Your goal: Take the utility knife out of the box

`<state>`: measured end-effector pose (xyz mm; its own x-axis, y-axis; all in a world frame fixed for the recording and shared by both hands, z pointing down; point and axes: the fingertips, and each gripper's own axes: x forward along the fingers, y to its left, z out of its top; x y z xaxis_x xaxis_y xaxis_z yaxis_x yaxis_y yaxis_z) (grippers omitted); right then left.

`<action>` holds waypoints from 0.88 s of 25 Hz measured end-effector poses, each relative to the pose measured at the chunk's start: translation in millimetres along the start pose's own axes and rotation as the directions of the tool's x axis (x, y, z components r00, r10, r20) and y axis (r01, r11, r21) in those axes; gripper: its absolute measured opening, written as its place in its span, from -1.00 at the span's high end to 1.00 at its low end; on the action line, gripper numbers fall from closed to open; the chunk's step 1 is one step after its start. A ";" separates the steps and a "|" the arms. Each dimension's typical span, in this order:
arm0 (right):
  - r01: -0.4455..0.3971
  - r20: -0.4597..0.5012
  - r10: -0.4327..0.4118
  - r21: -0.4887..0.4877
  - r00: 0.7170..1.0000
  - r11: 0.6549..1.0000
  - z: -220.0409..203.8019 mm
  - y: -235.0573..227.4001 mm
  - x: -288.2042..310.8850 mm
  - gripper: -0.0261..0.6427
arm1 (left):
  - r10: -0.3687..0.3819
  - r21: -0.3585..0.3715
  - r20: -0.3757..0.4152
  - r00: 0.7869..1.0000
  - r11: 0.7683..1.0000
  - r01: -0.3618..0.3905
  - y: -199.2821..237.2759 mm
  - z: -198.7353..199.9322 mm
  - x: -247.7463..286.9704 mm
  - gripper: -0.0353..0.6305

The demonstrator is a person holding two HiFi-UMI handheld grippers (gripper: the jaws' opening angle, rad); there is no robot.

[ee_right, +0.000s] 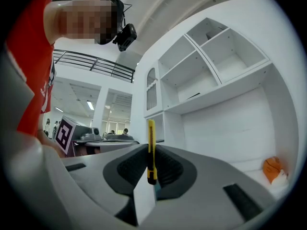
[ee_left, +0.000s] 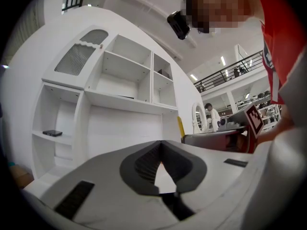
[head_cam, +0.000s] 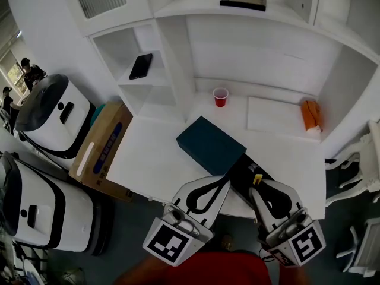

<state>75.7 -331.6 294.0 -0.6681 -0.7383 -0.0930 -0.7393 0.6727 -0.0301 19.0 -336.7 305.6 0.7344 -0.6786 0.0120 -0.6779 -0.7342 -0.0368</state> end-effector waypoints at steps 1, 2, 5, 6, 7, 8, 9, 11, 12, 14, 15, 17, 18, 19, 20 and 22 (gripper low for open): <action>-0.004 -0.005 0.004 -0.004 1.000 1.000 -1.3 1.0 -0.2 0.74 | 0.000 0.000 -0.001 1.000 1.000 0.000 -0.3 0.1 -0.5 0.87; -0.008 -0.009 0.008 -0.008 1.000 1.000 -2.3 2.2 -0.3 0.74 | 0.001 -0.001 -0.002 1.000 1.000 -0.001 -0.4 0.0 -1.1 0.87; -0.011 -0.011 0.011 -0.012 1.000 1.000 -3.4 4.4 -0.2 0.74 | 0.003 0.001 0.000 1.000 1.000 -0.003 -0.1 0.4 -2.4 0.87; -0.015 -0.015 0.014 -0.016 1.000 1.000 -4.3 4.9 -0.8 0.74 | 0.003 0.002 0.001 1.000 1.000 -0.003 0.0 0.7 -2.6 0.87; -0.019 -0.019 0.018 -0.020 1.000 1.000 -5.2 5.2 -1.9 0.74 | 0.003 0.002 0.002 1.000 1.000 -0.003 -0.2 0.8 -2.6 0.87; -0.021 -0.022 0.020 -0.024 1.000 0.999 -5.4 5.0 -3.0 0.74 | 0.002 0.002 0.002 1.000 1.000 -0.002 -0.4 0.8 -2.6 0.87; -0.018 -0.019 0.018 -0.024 1.000 1.000 -4.4 4.2 -3.6 0.74 | 0.002 0.002 0.001 1.000 1.000 -0.002 -0.6 0.7 -2.6 0.87; -0.007 -0.008 0.007 -0.019 1.000 1.000 -1.3 2.0 -4.1 0.74 | -0.001 0.003 -0.001 1.000 1.000 0.001 -1.1 0.4 -2.6 0.87; -0.007 -0.009 0.007 -0.021 1.000 1.000 -1.2 1.8 -4.6 0.74 | -0.003 0.004 -0.002 1.000 1.000 0.003 -1.5 0.1 -2.6 0.87; 0.000 -0.004 0.000 -0.020 1.000 1.000 0.7 0.8 -4.8 0.74 | -0.006 0.003 -0.004 1.000 1.000 0.006 -2.3 -0.4 -2.6 0.87; 0.011 0.006 -0.011 -0.014 1.000 1.000 3.4 -0.5 -4.3 0.74 | -0.007 0.001 -0.006 1.000 1.000 0.007 -2.7 -0.6 -2.6 0.87; 0.013 0.006 -0.013 -0.012 1.000 1.000 4.7 -0.8 -4.5 0.74 | -0.010 0.001 -0.007 1.000 1.000 0.010 -3.1 -0.8 -2.5 0.87; 0.004 -0.005 -0.004 -0.019 1.000 1.000 3.0 0.3 -5.5 0.74 | -0.011 0.002 -0.007 1.000 1.000 0.011 -3.2 -0.6 -2.4 0.87; -0.005 -0.015 0.004 -0.026 1.000 1.000 1.7 1.4 -6.3 0.74 | -0.013 0.003 -0.006 1.000 1.000 0.013 -3.3 -0.4 -2.3 0.87; -0.009 -0.020 0.008 -0.030 1.000 1.000 1.3 2.0 -6.8 0.74 | -0.013 0.002 -0.006 1.000 1.000 0.013 -3.5 -0.3 -2.4 0.87; -0.011 -0.023 0.010 -0.034 1.000 0.999 1.3 2.7 -7.1 0.74 | -0.014 0.002 -0.007 1.000 1.000 0.014 -4.1 -0.6 -2.8 0.87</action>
<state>78.6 -324.5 293.3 -0.6773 -0.7324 -0.0705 -0.7344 0.6787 0.0043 19.8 -331.9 306.4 0.7435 -0.6685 0.0192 -0.6676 -0.7435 -0.0390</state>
